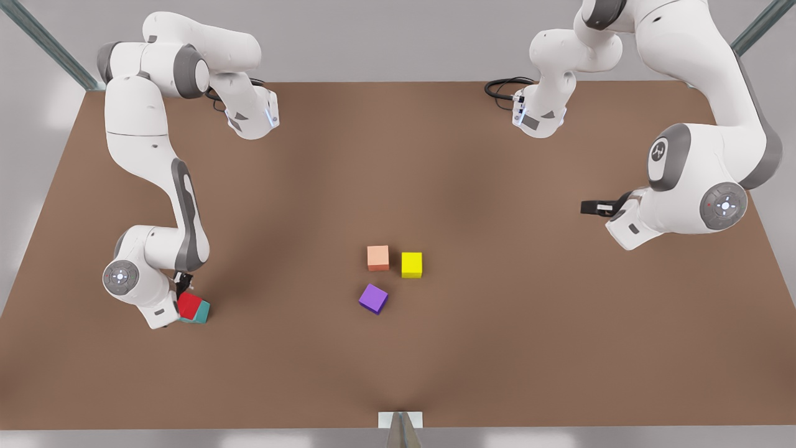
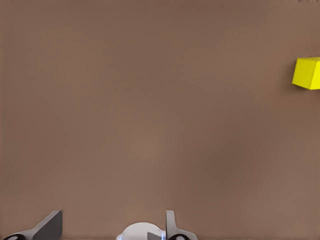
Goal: Pick up red wooden cube and pass to hand red wooden cube and place in blue wooden cube
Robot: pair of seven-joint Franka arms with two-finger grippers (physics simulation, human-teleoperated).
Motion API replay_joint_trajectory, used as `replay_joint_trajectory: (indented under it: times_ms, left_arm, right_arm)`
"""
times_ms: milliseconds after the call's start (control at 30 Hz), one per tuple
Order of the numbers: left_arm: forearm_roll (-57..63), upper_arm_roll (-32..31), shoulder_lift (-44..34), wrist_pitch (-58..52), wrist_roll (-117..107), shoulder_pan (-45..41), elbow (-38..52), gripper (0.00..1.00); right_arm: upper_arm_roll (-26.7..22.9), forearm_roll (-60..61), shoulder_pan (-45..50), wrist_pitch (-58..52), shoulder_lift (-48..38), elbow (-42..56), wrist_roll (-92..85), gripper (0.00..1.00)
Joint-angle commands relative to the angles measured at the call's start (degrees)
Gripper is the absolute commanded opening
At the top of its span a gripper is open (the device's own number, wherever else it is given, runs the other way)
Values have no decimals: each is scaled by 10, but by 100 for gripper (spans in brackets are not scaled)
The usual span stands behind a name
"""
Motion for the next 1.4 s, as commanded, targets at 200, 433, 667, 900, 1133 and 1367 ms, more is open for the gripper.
replay_joint_trajectory:
  times_ms: [200, 433, 667, 900, 1133, 1367]
  left_arm:
    - [1, 0, 0, 2, -3, 0, 0, 100]
    - [1, 0, 0, -1, -3, 0, 0, 100]
    - [1, 0, 0, 1, -3, 0, 0, 100]
    - [2, 0, 1, 0, -2, 0, 0, 100]
    - [3, 0, 0, -5, -1, 2, 0, 100]
    - [3, 0, 0, -5, -1, 4, 0, 100]
  right_arm:
    - [1, 14, 3, -24, -26, 1, 49, 100]
    - [4, 75, 7, -144, -101, 9, 154, 100]
    - [3, 89, 17, -477, -141, 181, 746, 100]
    - [6, 54, 20, -515, -249, 163, 793, 100]
    - [18, 51, 31, -523, -273, 162, 791, 100]
    - [18, 48, 30, -461, -347, 52, 785, 100]
